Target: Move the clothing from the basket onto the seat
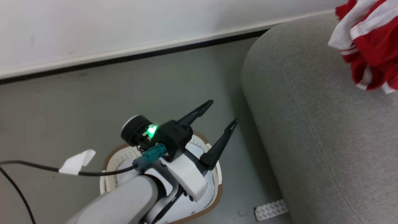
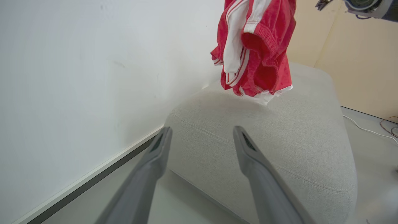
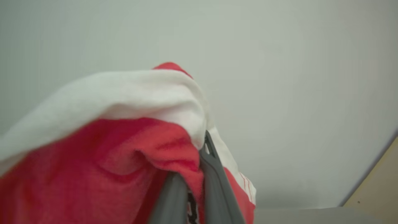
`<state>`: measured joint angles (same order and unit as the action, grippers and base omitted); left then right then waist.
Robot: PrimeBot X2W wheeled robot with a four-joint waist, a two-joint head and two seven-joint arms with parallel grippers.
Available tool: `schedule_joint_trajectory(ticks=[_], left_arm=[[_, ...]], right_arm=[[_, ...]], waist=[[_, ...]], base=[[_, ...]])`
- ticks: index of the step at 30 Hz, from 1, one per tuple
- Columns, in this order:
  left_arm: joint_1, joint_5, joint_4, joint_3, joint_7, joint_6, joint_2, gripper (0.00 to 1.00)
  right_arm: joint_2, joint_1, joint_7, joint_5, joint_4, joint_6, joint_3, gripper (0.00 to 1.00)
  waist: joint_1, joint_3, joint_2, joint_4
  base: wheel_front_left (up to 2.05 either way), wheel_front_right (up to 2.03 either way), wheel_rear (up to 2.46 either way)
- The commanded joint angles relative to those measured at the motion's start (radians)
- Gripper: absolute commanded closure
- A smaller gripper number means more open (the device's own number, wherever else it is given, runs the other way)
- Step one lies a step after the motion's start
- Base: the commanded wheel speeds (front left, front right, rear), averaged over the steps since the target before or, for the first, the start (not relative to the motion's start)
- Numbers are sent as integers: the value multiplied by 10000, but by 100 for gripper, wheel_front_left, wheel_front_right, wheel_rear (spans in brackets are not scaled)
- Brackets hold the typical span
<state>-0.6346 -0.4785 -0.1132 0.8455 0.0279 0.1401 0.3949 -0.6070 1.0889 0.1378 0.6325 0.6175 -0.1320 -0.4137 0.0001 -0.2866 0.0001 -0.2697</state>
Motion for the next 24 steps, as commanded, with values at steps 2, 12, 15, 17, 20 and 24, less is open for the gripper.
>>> schedule_joint_trajectory(ticks=[2, 12, 15, 17, 20, 24], left_arm=[[-503, 227, -229, -95, 128, -47, 101, 0], [-1371, 619, -673, -126, 460, -239, 276, 0], [-1313, 623, -621, -154, 399, -196, 362, 0], [-1180, 576, -565, -180, 347, -147, 443, 0], [-939, 454, -438, -190, 272, -88, 537, 0], [-682, 309, -341, -244, 206, 19, 646, 0]], right_arm=[[-126, 575, -163, -350, 433, 25, 603, 100], [342, 798, 101, -1375, 3178, 25, 3024, 100], [675, 557, 509, -1750, 4292, 25, 3659, 100], [873, 445, 709, -1966, 4978, 25, 3989, 100], [1210, 244, 934, -2309, 5846, 25, 4332, 100], [1548, 83, 1170, -2662, 6248, 25, 4598, 0]], waist=[[-1, -1675, -1, 697], [-1, -3548, -1, 1073], [-1, -3617, -1, 1127], [-1, -3561, -1, 1122], [-1, -3297, -1, 1062], [-1, -2839, -1, 946]], base=[[0, 0, 0], [0, 0, 0], [0, 0, 0], [0, 0, 0], [0, 0, 0], [0, 0, 0]])
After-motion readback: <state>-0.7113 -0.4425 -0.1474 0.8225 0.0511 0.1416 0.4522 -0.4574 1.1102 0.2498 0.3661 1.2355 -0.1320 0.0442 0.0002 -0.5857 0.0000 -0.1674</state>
